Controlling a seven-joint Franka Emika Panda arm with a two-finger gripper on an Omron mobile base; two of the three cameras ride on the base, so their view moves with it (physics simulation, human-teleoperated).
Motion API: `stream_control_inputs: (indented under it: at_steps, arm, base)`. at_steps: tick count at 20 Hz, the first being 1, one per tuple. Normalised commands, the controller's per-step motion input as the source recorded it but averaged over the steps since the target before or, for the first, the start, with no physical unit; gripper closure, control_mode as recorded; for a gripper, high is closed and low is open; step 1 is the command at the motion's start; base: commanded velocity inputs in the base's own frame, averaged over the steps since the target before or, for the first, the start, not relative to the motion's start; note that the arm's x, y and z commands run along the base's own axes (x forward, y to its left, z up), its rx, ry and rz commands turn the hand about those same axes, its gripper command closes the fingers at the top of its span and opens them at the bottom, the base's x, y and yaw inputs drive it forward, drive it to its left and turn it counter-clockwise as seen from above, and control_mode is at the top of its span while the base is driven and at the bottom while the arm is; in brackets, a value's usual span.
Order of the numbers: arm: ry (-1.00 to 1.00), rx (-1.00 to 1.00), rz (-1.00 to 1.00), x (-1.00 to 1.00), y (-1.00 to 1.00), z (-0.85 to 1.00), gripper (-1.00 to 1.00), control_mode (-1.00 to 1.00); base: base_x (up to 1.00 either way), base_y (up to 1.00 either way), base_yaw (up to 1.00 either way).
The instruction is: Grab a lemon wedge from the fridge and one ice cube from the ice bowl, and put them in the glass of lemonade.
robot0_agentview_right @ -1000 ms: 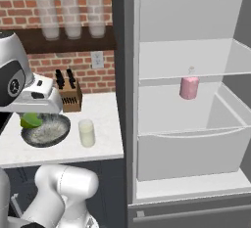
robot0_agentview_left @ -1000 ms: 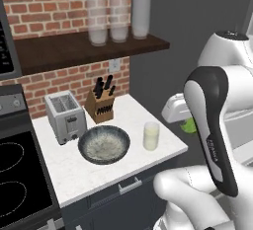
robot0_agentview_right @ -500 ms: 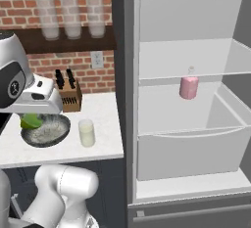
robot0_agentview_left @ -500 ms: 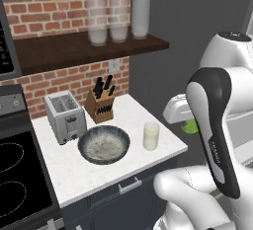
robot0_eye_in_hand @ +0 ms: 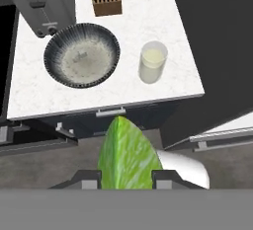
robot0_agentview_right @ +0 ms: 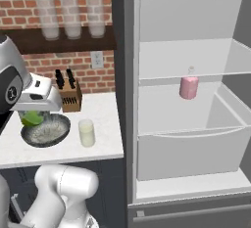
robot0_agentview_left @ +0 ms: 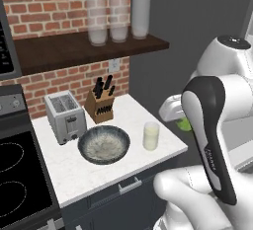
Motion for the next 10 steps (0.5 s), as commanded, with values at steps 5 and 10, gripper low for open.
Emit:
stream_control_inputs:
  at_steps: [5, 10]
  arm:
    - [-0.09, 0.0, -0.05, 0.38, 0.05, -0.1, 1.0, -1.0]
    - [0.0, 0.0, -0.03, 0.92, 0.0, -0.51, 1.0, -1.0]
  base:
    - [0.0, 0.0, 0.0]
    - [0.0, 0.0, 0.0]
